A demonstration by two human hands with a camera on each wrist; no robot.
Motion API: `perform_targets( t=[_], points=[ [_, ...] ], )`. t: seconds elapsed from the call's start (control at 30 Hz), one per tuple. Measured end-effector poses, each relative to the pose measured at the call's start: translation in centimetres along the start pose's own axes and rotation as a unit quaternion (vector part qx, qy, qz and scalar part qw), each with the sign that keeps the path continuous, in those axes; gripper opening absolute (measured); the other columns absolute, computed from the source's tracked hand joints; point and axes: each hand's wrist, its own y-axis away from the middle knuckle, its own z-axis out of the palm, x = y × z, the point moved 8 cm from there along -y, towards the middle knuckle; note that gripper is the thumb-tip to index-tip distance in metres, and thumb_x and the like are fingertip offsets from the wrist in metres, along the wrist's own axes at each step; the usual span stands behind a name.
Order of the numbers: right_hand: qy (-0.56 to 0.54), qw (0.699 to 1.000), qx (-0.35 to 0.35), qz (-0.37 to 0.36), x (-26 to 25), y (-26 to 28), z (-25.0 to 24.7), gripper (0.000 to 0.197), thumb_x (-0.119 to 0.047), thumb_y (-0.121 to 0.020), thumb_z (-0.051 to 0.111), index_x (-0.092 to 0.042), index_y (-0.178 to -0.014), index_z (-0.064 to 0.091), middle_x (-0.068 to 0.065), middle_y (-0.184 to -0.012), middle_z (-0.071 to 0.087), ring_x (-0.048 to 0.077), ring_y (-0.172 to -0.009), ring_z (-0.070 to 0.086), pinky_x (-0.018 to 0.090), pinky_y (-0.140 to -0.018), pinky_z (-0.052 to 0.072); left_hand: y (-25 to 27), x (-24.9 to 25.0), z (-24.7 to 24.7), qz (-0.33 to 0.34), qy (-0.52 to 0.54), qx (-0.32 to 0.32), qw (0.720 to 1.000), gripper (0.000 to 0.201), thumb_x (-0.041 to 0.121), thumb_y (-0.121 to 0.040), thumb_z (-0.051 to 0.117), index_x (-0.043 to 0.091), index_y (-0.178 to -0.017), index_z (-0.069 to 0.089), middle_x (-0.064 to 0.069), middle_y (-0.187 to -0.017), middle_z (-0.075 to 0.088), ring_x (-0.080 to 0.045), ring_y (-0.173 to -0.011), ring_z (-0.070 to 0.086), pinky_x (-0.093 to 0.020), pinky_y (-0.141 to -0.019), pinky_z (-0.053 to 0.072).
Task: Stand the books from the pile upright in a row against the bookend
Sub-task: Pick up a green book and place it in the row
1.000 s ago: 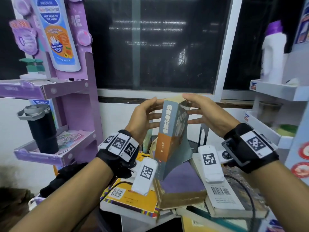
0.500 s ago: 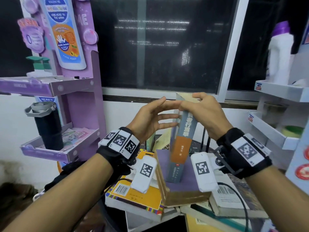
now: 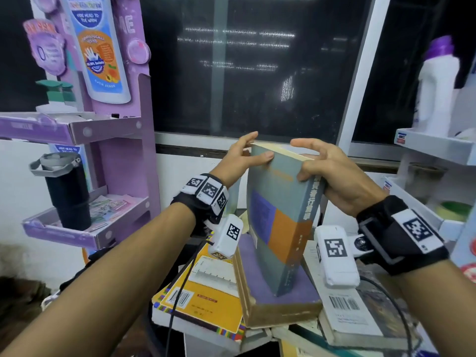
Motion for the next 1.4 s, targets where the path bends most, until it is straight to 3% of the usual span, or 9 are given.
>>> perform_targets(
  t=[0.07,0.17,0.3,0.47,0.67,0.9,1.1,1.23,1.4],
  points=[
    [-0.022,0.999,-0.032,0.0,0.1,-0.1,-0.1,0.073,-0.002,-0.055,0.06,-0.015,-0.126,0.055,0.021,-0.114,0.062,0.029,-0.097,0.06,0.039,-0.086,0.047,-0.4,-0.8,0.0,-0.011,0.02,-0.024,0.999,0.071,0.037,-0.073,0.078,0.032,-0.136,0.045,0.003,-0.132,0.053,-0.009,-0.121,0.053,-0.025,-0.098,0.042],
    [-0.037,0.996,-0.08,0.002,0.2,-0.2,0.1,0.075,0.002,-0.058,0.058,-0.011,-0.132,0.051,0.022,-0.125,0.059,0.027,-0.103,0.06,0.038,-0.092,0.049,-0.3,-1.2,0.4,-0.017,0.067,-0.052,0.996,0.063,0.027,-0.078,0.073,0.022,-0.135,0.047,0.008,-0.109,0.067,-0.001,-0.091,0.067,-0.015,-0.075,0.05],
    [0.016,0.994,-0.1,0.035,0.3,-0.7,0.3,0.071,-0.007,-0.06,0.066,-0.013,-0.13,0.053,0.02,-0.125,0.061,0.025,-0.098,0.063,0.037,-0.086,0.049,-0.4,-1.5,1.0,-0.01,0.152,-0.032,0.988,0.057,0.024,-0.07,0.07,0.015,-0.124,0.051,0.001,-0.095,0.067,-0.009,-0.08,0.067,-0.02,-0.07,0.052],
    [0.22,0.969,-0.081,0.077,-0.3,-0.8,-0.1,0.037,-0.024,-0.075,0.079,-0.016,-0.109,0.065,0.014,-0.096,0.073,0.031,-0.086,0.071,0.041,-0.067,0.057,-0.7,-1.6,1.8,-0.005,0.171,-0.014,0.985,0.06,0.027,-0.063,0.079,0.018,-0.117,0.055,-0.002,-0.098,0.065,-0.013,-0.085,0.065,-0.023,-0.071,0.051],
    [0.266,0.96,-0.037,0.076,-0.6,-0.5,-1.5,0.059,-0.046,-0.057,0.086,-0.022,-0.106,0.063,0.006,-0.091,0.074,0.026,-0.081,0.073,0.05,-0.075,0.06,-1.5,-1.8,2.9,-0.005,0.183,-0.019,0.983,0.062,0.032,-0.059,0.08,0.021,-0.115,0.056,-0.005,-0.102,0.065,-0.017,-0.086,0.066,-0.027,-0.074,0.052],
    [0.286,0.955,0.073,0.039,-0.4,-1.8,-4.2,0.042,-0.026,-0.068,0.086,-0.024,-0.105,0.066,0.005,-0.097,0.067,0.022,-0.08,0.065,0.03,-0.061,0.048,-3.0,-1.9,3.7,-0.005,0.138,-0.028,0.99,0.056,0.03,-0.068,0.076,0.023,-0.119,0.055,0.0,-0.1,0.067,-0.011,-0.085,0.068,-0.026,-0.076,0.052],
    [0.296,0.947,0.125,0.006,-0.1,-2.6,-6.9,0.038,-0.024,-0.069,0.085,-0.021,-0.102,0.068,0.002,-0.096,0.066,0.014,-0.076,0.061,0.027,-0.054,0.042,-5.1,-3.7,3.0,-0.033,0.069,-0.048,0.996,0.041,0.038,-0.085,0.061,0.027,-0.124,0.058,0.002,-0.118,0.063,-0.015,-0.111,0.06,-0.032,-0.092,0.046],
    [0.304,0.941,0.145,0.012,0.3,-3.1,-8.8,0.039,-0.025,-0.069,0.086,-0.019,-0.103,0.069,0.003,-0.096,0.067,0.014,-0.075,0.062,0.025,-0.056,0.044,-5.9,-8.2,1.9,-0.093,-0.043,0.008,0.995,0.031,0.022,-0.091,0.059,0.02,-0.122,0.062,-0.001,-0.113,0.062,-0.018,-0.107,0.056,-0.034,-0.09,0.039],
    [0.318,0.934,0.16,0.018,1.0,-3.6,-10.3,0.041,-0.028,-0.066,0.087,-0.021,-0.103,0.07,0.005,-0.098,0.069,0.021,-0.081,0.066,0.03,-0.063,0.051,-6.2,-12.8,3.9,-0.177,-0.155,-0.062,0.97,0.038,0.025,-0.088,0.065,0.016,-0.125,0.059,-0.004,-0.13,0.057,-0.018,-0.115,0.05,-0.029,-0.088,0.035]
  ],
)
